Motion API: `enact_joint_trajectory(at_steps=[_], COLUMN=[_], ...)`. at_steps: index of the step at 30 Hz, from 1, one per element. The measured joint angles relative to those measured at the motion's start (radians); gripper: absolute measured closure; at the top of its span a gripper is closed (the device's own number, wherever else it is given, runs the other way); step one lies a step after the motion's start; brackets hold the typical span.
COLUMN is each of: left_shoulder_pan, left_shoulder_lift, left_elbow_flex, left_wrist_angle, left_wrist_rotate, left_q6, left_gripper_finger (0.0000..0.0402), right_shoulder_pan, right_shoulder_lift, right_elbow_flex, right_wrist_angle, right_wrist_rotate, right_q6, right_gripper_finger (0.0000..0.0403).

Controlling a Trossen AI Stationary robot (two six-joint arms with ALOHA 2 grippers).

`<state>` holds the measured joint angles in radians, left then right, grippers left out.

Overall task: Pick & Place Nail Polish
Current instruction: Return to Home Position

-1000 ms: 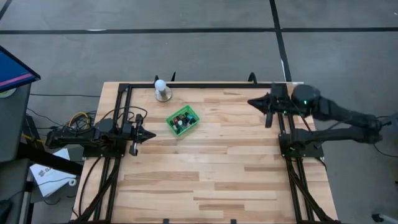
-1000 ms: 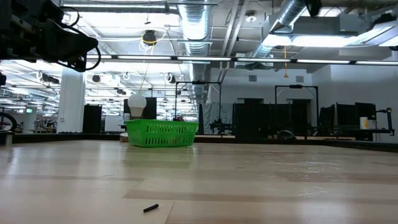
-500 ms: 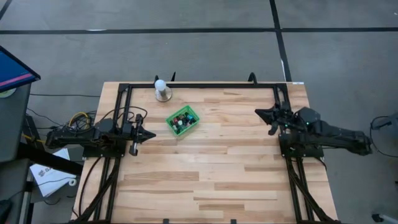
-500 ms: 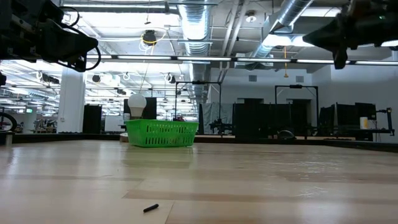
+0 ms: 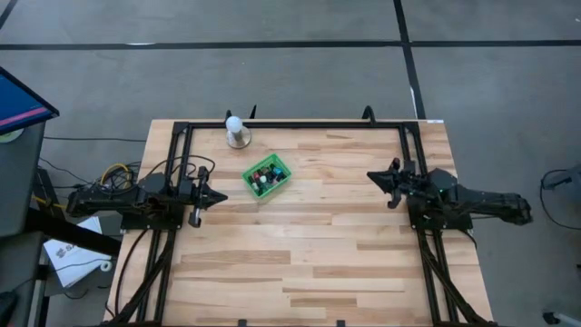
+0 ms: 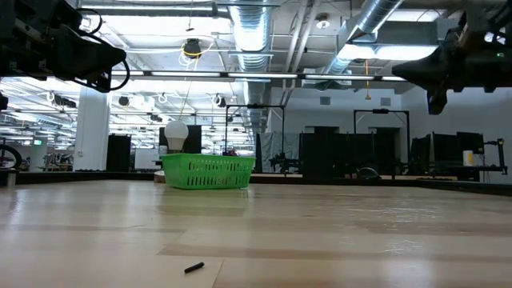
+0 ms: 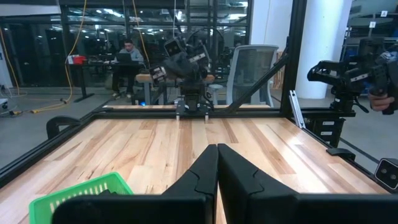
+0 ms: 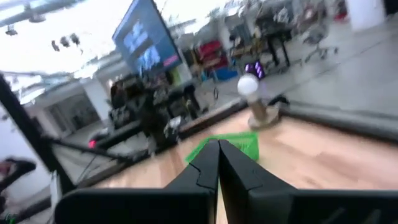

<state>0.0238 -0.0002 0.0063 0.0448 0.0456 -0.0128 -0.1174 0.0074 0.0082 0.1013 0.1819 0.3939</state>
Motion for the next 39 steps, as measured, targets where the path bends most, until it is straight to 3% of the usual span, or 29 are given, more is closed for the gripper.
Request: enact_joint_trajectory(at_steps=[10,15,26,39], left_shoulder_pan=[0.000,0.000,0.000,0.000], left_shoulder_lift=[0.000,0.000,0.000,0.000], left_elbow_flex=[0.000,0.000,0.000,0.000], left_wrist_angle=[0.000,0.000,0.000,0.000], left_wrist_rotate=[0.000,0.000,0.000,0.000], left_q6=[0.000,0.000,0.000,0.000], left_gripper_finger=[0.0400,0.0400,0.0400,0.0400], right_shoulder_pan=[0.127,0.158,0.155,0.168], right_shoulder_lift=[0.000,0.029,0.069,-0.004], right_elbow_flex=[-0.001,-0.001,-0.002,-0.002], right_wrist_angle=[-0.059,-0.059,-0.057,-0.053], right_wrist_rotate=[0.000,-0.002,-0.001,-0.001], right_q6=[-0.011,-0.091,-0.112,-0.169], right_gripper_finger=[0.0403,0.0403,0.0403,0.0403])
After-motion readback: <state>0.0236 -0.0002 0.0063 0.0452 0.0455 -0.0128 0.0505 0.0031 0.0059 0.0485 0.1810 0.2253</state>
